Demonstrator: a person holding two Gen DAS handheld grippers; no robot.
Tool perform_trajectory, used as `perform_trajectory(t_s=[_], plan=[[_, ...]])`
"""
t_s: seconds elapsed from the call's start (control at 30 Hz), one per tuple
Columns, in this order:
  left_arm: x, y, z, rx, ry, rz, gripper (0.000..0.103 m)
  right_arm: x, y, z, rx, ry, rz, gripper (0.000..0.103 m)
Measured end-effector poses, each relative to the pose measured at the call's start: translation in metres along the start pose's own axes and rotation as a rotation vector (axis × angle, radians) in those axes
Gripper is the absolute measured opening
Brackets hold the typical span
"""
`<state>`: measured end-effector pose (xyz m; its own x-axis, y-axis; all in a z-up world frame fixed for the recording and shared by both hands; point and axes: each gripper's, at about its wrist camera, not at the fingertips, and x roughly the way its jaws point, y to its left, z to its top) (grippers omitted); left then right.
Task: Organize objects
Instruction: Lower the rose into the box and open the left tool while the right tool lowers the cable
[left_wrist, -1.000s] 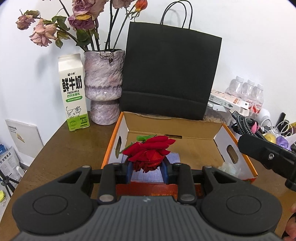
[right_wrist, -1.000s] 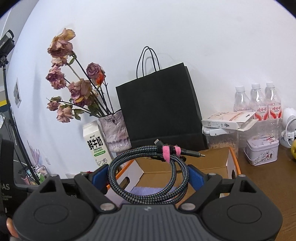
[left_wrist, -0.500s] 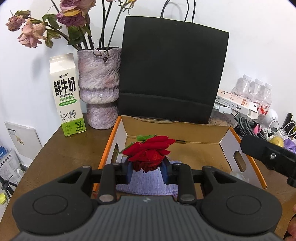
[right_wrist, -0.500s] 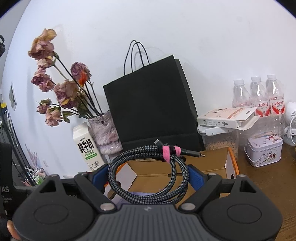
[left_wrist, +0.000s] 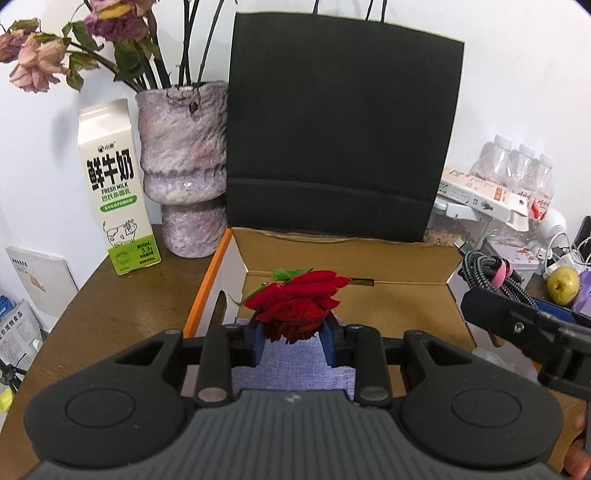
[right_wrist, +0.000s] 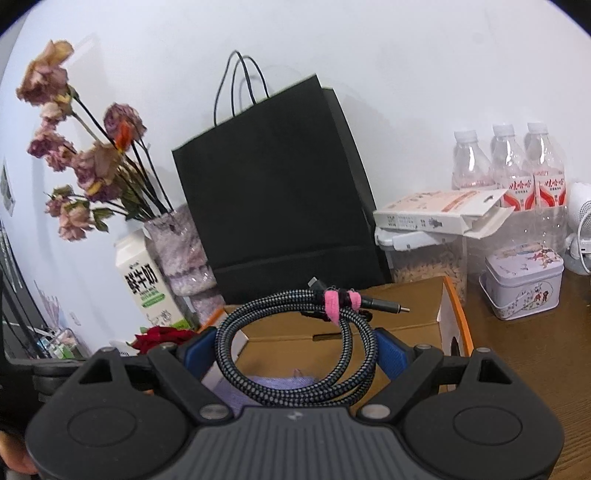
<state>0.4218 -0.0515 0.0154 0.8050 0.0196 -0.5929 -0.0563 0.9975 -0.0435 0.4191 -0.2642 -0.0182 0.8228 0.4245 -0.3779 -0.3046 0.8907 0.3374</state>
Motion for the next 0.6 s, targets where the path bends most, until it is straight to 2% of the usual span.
perform_trajectory(t_s=[0.6], plan=[[0.033, 0.000, -0.001, 0.000, 0.039, 0.028, 0.033, 0.038, -0.003, -0.023, -0.081, 0.087, -0.113, 0.088]])
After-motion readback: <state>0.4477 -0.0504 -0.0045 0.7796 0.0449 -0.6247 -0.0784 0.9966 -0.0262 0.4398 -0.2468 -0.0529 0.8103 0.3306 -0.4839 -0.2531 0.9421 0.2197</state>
